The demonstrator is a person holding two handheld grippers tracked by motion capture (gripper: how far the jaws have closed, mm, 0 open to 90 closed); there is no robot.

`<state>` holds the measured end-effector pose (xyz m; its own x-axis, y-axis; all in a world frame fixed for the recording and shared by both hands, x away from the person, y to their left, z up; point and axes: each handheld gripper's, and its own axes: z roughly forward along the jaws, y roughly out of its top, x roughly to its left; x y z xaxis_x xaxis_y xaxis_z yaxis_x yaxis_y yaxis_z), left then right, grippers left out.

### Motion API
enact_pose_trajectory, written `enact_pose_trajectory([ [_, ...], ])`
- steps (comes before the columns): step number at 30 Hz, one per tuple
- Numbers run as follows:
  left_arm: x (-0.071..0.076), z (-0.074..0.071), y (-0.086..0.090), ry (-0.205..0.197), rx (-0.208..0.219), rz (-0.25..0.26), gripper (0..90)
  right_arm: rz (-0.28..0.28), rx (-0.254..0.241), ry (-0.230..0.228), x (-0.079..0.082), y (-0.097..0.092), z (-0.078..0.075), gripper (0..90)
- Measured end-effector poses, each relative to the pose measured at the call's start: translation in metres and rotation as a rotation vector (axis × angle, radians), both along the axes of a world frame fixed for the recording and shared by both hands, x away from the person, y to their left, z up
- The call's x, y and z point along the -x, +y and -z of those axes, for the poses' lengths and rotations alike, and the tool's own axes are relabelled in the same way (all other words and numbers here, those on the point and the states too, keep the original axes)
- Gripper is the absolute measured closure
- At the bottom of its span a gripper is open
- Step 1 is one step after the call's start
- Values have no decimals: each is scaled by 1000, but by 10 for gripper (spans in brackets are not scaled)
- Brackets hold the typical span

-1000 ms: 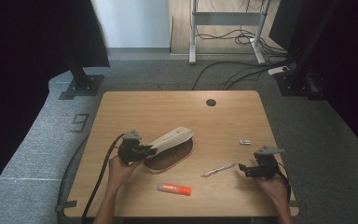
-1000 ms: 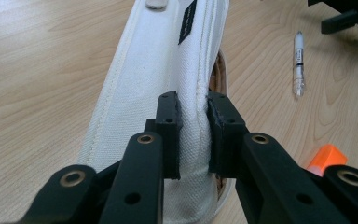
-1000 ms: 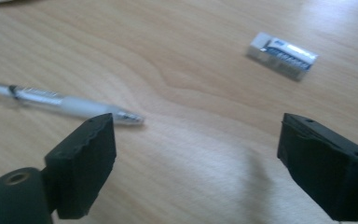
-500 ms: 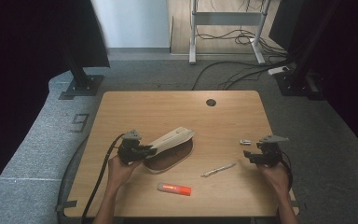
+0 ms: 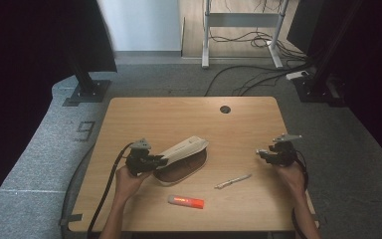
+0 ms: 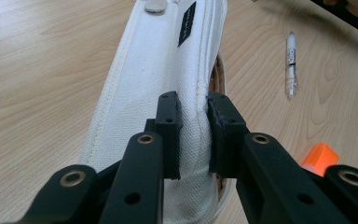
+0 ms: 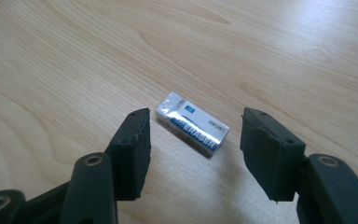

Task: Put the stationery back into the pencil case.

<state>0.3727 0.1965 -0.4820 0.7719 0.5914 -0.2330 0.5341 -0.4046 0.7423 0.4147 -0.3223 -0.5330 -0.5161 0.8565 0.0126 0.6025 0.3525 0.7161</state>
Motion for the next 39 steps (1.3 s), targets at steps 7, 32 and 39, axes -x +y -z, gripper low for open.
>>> enact_pose_trajectory([
  [7,1,0,0,-2,-4,6,759,-33,22,31,-15,3,10,436],
  [32,2,0,0,-17,-2,-1,759,5,-40,6,-7,5,5,720],
  [39,3,0,1,-19,0,-5,759,-13,-62,-5,1,9,-4,721],
])
